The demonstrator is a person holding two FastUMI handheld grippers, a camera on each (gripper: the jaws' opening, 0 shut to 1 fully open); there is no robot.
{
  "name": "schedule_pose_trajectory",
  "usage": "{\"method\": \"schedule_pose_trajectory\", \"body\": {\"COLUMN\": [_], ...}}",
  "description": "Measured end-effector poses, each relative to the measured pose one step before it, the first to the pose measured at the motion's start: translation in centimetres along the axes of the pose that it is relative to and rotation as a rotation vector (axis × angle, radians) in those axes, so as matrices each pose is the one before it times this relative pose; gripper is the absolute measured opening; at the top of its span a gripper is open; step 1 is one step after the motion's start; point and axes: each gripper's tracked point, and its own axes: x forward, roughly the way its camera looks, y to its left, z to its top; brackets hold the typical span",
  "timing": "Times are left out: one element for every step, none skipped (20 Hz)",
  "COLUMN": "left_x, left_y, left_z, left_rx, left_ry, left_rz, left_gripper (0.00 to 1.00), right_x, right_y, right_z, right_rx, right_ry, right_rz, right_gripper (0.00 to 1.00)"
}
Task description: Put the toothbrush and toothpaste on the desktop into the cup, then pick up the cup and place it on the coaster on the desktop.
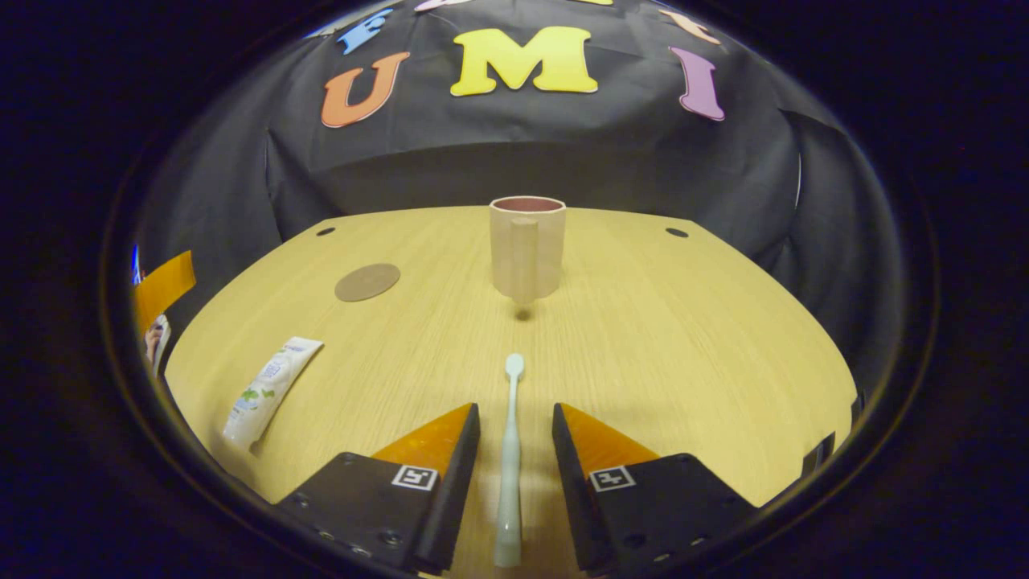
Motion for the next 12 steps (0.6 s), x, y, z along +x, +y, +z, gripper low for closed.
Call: {"method": "schedule_pose_trajectory", "body": {"left_x": [0.118,0.080,0.062,0.046,0.085,0.050,0.033,-0.009,-0.070,0.041,-0.006,-0.056], "left_y": [0.070,0.110,0.184,0.060,0.007,-0.011,0.017,0.022,0.149,0.138,0.074,0.103], "left_z": [-0.075,-0.137,-0.072,-0.066,-0.169,-0.190,-0.116,-0.039,-0.114,-0.036,0.003,-0.041], "left_rx": [-0.00187,-0.00284,-0.00531,-0.00664,-0.00576,-0.00438,-0.00165,0.00257,0.00577,0.00437,0.00210,-0.00240], "left_ry": [0.00616,0.00674,0.00523,0.00450,0.00918,0.01105,0.00923,0.00575,0.00426,0.00255,0.00211,0.00215], "left_rz": [-0.00019,0.00049,0.00249,0.00139,-0.00213,-0.00238,-0.00133,0.00105,0.00459,0.00623,0.00254,0.00225], "left_gripper": [0.99,0.99,0.99,0.99,0.99,0.99,0.99,0.99,0.99,0.99,0.99,0.99], "right_x": [0.098,-0.047,0.129,-0.065,0.125,-0.010,0.012,-0.030,-0.006,-0.042,-0.018,0.017], "right_y": [0.135,0.026,-0.154,-0.168,-0.010,0.078,0.046,0.034,0.085,0.015,0.045,-0.004], "right_z": [-0.216,0.149,0.017,-0.014,0.036,-0.077,-0.111,0.053,-0.104,0.013,-0.070,0.057], "right_rx": [0.01432,0.00853,-0.00258,-0.00631,-0.00152,-0.00380,-0.00309,-0.00398,-0.00343,-0.00476,-0.00506,-0.00206], "right_ry": [0.01787,0.00499,0.00269,0.00360,0.00280,0.00352,0.00312,0.00116,0.00204,-0.00216,-0.00073,-0.00149], "right_rz": [0.00700,0.00510,-0.00365,-0.00512,-0.00157,0.00350,0.00148,0.00251,0.00270,0.00096,0.00094,0.00111], "right_gripper": [0.48,0.34,0.31,0.31,0.31,0.29,0.28,0.28,0.28,0.25,0.25,0.24]}}
